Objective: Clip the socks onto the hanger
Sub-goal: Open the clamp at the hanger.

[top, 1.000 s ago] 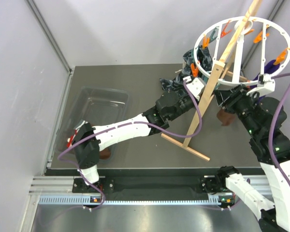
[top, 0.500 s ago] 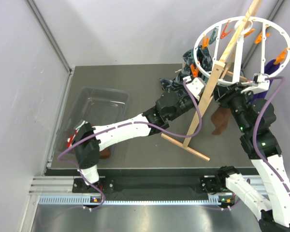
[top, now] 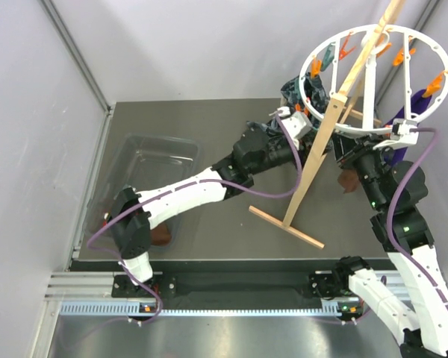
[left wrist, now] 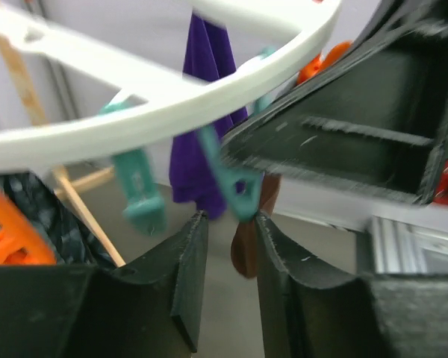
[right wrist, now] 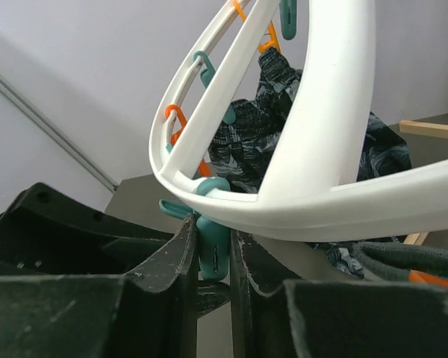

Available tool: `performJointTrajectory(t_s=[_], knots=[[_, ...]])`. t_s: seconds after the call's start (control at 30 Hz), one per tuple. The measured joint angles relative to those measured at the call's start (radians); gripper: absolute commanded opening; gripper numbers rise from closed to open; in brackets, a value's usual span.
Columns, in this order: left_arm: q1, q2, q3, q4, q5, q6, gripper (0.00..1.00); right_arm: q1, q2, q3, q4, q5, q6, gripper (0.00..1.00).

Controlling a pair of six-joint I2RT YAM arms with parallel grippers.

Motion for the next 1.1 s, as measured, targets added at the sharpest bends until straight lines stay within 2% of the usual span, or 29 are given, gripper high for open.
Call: performJointTrajectory(t_s=[0.17,0.33,0.57,0.7,0.8,1.1], knots=[[0.129,-0.005,-0.039,0.019,0.252,-0.196,0.41,0.000,-0.007,0.000,0.013,-0.004,-0.023,0.00],[0.237,0.010,-0.069,0.165,0.446,-0.418,0.42,0.000,-0.003,0.000,0.018,-0.031,-0.030,0.00],[0.241,0.160,0.018,0.514,0.642,-0.797,0.40,0.000,-0.002,0.001,0.018,-0.047,-0.031,0.00],[0.238,0.246,0.076,0.636,0.691,-0.947,0.40,0.000,-0.002,0.001,0.018,-0.052,-0.030,0.00],[0.234,0.270,0.081,0.664,0.707,-1.002,0.40,0.000,-0.002,0.001,0.018,-0.053,-0.029,0.00],[0.218,0.278,0.156,0.609,0.691,-0.984,0.42,0.000,-0.011,0.002,0.023,-0.058,-0.029,0.00]])
